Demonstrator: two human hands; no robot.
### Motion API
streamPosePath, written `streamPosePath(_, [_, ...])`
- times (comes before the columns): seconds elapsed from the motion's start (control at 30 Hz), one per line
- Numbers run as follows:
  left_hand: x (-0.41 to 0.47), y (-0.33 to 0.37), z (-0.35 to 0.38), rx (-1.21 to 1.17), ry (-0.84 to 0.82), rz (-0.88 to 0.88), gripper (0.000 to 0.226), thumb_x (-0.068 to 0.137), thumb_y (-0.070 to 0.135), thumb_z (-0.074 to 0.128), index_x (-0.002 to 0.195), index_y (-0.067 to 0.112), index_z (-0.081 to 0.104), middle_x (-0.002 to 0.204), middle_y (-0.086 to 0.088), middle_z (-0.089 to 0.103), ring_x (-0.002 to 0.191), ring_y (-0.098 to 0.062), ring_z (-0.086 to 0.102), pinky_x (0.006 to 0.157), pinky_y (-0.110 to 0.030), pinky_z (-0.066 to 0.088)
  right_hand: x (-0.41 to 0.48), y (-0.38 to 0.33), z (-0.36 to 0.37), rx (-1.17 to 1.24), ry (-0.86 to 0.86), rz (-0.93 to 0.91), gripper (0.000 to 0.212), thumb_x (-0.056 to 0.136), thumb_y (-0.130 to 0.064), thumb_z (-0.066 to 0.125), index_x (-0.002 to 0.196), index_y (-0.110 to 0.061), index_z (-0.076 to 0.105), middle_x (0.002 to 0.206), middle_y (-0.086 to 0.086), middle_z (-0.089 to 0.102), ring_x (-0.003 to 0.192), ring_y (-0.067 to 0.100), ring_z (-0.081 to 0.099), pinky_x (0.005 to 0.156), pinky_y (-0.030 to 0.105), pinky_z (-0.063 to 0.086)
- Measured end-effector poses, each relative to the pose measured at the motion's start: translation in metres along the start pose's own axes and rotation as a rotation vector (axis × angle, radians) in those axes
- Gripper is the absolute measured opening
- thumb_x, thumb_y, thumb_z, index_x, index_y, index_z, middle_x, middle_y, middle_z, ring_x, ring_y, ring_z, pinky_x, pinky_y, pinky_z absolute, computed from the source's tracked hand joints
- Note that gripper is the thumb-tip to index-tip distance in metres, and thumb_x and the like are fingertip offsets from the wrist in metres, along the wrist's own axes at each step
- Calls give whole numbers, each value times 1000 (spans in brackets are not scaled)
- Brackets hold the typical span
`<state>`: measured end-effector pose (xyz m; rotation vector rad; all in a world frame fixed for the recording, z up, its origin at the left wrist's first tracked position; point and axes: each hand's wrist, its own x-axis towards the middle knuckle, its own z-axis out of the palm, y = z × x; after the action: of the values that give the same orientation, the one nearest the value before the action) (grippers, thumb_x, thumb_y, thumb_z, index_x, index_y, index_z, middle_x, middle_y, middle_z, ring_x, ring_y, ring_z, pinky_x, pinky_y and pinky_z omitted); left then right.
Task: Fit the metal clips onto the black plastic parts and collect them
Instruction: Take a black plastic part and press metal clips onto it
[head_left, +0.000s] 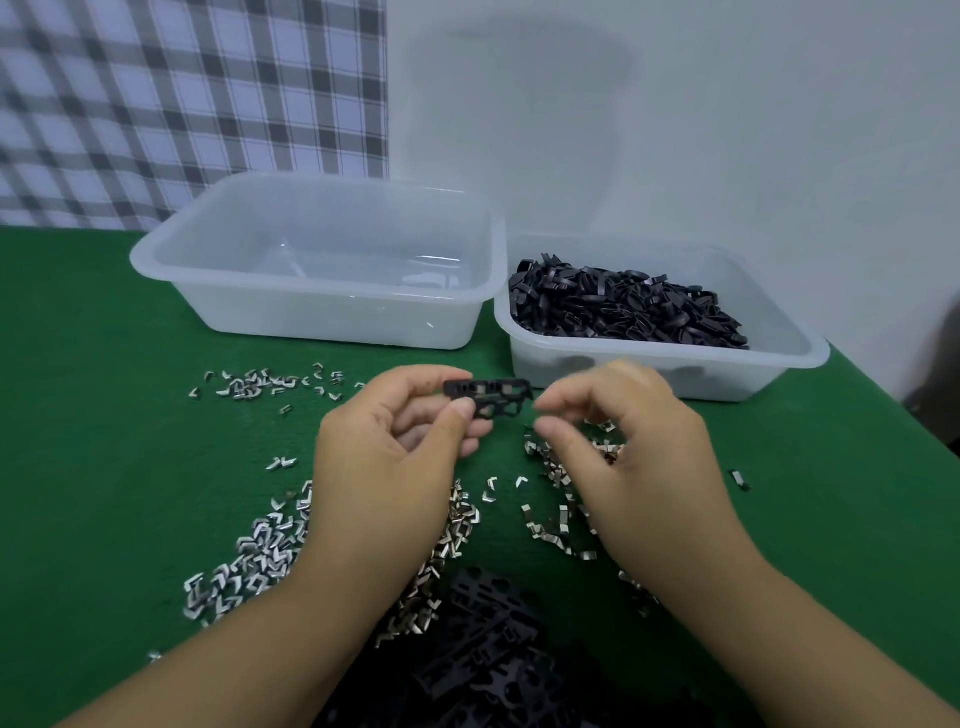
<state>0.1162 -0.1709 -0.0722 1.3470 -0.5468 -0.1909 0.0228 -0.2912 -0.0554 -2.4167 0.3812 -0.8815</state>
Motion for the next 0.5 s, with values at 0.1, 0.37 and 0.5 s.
streamPosePath(0.1, [3,-2,-2,-22,62,-30,23,85,-5,62,85,18,68,72,-1,74,68,-11,73,60,-13,53,-2,-3,5,-186,-207,-83,7,80,-21,70,79,-27,69,79,-11,60,85,16,48,79,34,38])
streamPosePath(0.37, [4,-4,-2,-19,56,-55,22,85,-4,62,88,17,67,72,0,74,68,-10,72,60,-14,53,-2,-8,17,-268,-372,-71,9,85,-31,63,86,-27,72,82,-10,61,90,17,45,84,35,34])
streamPosePath(0.5, [4,-4,-2,-26,58,-67,21,85,-4,62,89,16,68,72,-1,74,67,-10,72,59,-14,53,1,-8,19,-291,-353,-42,9,83,-31,64,82,-26,71,78,-10,63,86,16,46,81,34,37])
